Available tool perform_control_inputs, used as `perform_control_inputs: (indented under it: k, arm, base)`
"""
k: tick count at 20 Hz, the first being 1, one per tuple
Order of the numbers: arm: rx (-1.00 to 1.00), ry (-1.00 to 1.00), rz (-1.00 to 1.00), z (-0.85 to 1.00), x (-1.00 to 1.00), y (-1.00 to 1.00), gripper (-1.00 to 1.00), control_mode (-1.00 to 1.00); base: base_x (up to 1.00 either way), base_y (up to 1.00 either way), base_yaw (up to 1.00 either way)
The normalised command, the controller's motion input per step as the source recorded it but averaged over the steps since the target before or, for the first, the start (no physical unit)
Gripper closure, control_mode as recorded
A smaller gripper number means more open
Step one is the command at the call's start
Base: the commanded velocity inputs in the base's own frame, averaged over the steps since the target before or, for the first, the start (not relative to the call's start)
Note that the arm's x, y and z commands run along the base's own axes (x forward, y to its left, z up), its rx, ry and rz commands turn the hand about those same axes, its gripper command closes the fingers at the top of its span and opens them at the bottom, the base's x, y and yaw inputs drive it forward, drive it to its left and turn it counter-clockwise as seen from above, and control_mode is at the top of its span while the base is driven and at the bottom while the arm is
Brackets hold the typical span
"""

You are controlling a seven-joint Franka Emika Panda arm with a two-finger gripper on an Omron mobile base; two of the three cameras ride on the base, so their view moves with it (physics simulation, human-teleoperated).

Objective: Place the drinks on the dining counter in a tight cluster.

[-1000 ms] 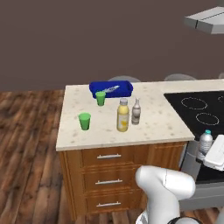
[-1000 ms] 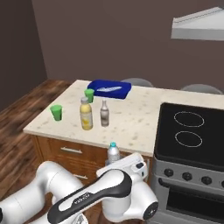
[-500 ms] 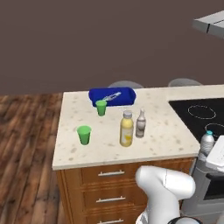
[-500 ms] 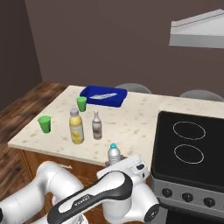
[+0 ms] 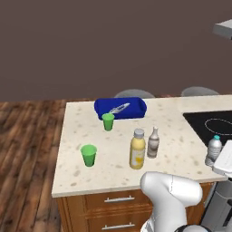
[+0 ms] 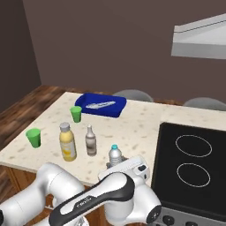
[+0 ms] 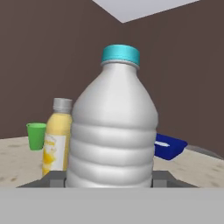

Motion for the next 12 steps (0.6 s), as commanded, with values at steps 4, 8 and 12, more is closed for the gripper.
perform_control_inputs:
  k: [4, 8, 12]
  arm:
    - [0.0, 0.0, 0.0, 0.0, 0.0, 0.0, 1.0, 1.0]
    - [0.0, 0.0, 0.0, 0.0, 0.0, 0.0, 1.0, 1.0]
    - [0.0, 0.0, 0.0, 0.0, 0.0, 0.0, 1.0, 1.0]
  base:
    - [0.16, 0.0, 0.0]
    - [0.0, 0.0, 0.0]
    - [0.0, 0.0, 0.0]
